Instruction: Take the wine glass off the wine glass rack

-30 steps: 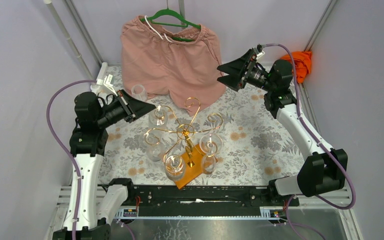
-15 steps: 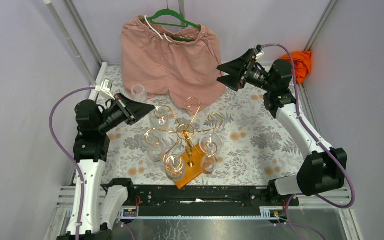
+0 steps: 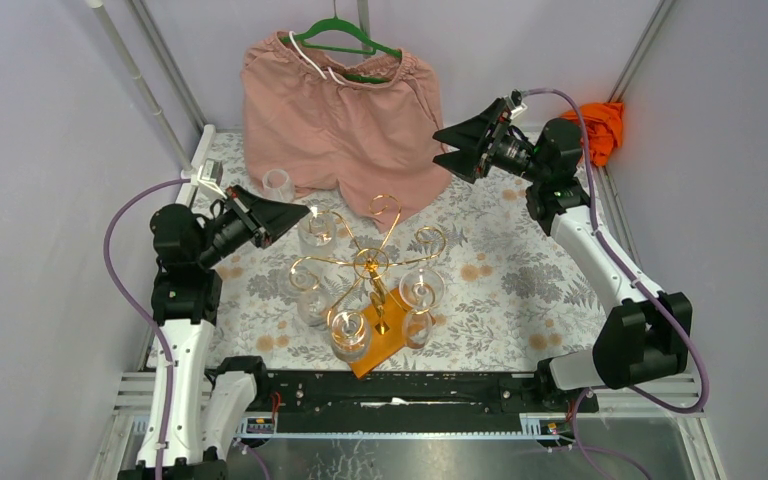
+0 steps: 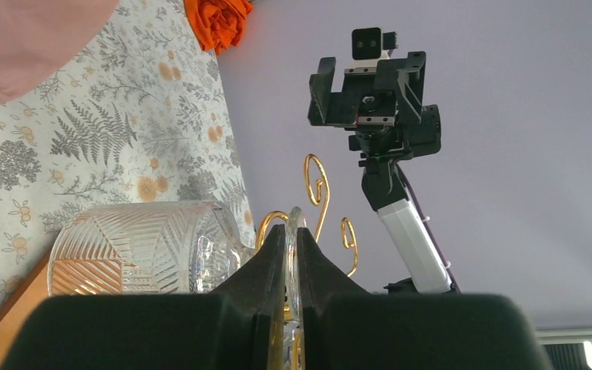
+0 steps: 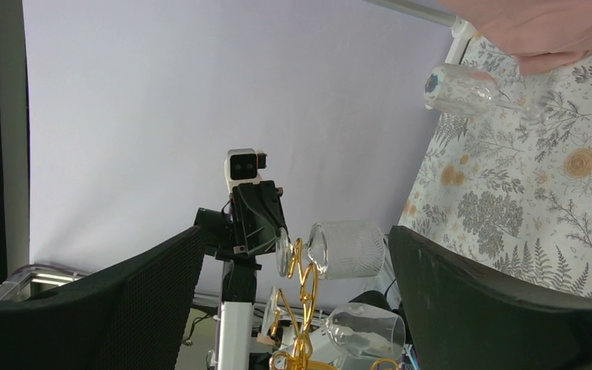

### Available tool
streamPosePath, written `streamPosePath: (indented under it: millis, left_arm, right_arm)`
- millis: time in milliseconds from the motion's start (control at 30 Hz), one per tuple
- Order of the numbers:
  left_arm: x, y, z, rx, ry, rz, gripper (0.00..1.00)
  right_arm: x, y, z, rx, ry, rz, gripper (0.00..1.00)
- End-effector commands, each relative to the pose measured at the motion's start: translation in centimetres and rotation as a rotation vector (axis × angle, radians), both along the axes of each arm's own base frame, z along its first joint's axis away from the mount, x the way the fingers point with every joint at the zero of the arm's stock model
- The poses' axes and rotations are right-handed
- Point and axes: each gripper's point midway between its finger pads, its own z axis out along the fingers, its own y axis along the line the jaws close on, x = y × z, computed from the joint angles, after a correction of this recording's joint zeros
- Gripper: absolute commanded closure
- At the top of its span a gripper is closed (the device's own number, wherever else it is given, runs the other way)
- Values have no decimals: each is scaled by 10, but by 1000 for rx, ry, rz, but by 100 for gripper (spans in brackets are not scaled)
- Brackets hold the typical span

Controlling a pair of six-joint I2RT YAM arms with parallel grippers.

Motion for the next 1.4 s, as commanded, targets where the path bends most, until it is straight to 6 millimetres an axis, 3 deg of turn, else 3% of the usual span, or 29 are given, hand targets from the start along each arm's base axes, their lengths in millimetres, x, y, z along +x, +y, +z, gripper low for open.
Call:
streamPosePath:
  millis: [0, 333, 600, 1367]
  left_arm:
    - [-4, 1, 23, -32, -88, 3, 100]
    - [2, 2, 18, -81, -78, 0, 100]
    - [2, 3, 36, -63, -121, 10, 100]
    - [17, -5, 42, -68, -129, -4, 100]
  right_arm:
    - [-1, -1, 8, 11, -45, 9, 2]
    - [0, -1, 7, 14, -44, 8, 2]
    - [2, 0, 5, 21, -40, 10, 2]
    - [4, 1, 6, 29, -43, 22, 2]
